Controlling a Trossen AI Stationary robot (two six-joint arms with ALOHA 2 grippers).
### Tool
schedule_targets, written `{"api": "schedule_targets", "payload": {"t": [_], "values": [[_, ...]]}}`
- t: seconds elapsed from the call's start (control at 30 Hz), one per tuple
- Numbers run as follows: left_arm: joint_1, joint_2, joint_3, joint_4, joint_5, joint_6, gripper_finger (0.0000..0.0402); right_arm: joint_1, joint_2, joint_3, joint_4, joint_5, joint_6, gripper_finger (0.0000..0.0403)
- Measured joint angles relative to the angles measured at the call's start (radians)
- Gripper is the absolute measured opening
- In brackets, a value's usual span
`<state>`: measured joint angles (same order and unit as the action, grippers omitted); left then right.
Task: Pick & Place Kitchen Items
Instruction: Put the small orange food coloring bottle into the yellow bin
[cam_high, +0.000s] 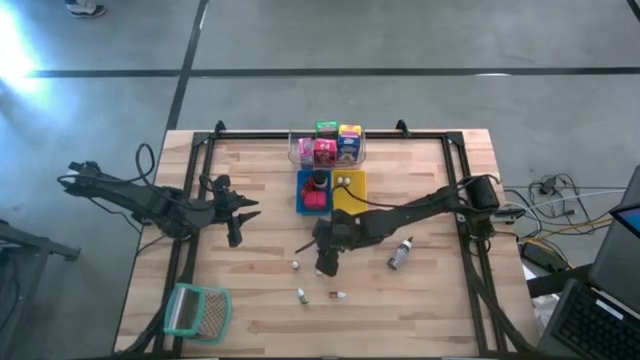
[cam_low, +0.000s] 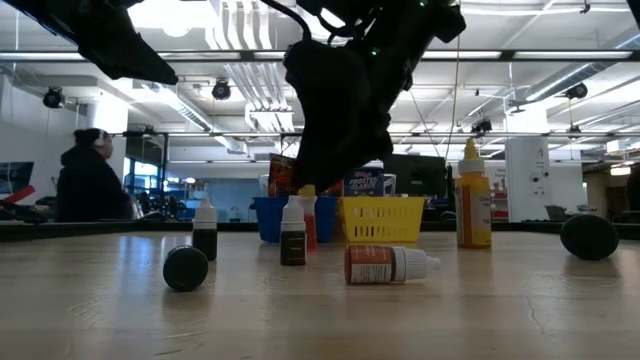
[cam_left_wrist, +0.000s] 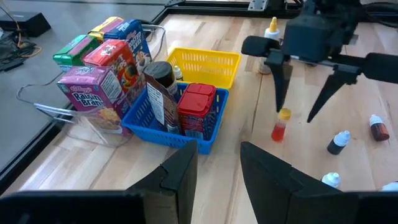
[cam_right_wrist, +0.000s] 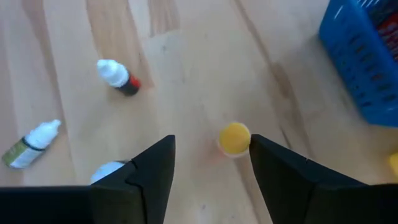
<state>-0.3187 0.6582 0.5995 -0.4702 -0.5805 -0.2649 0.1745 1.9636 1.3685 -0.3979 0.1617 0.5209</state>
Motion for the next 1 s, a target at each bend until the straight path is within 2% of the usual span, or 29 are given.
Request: {"api": "schedule_targets", "payload": {"t": [1.0], "values": [[0.000, 0.000, -0.001, 0.000, 0.000, 0.000, 0.0129, -0.027, 0.003, -0.025, 0.035, 0.011, -0.019, 0.0144]]}}
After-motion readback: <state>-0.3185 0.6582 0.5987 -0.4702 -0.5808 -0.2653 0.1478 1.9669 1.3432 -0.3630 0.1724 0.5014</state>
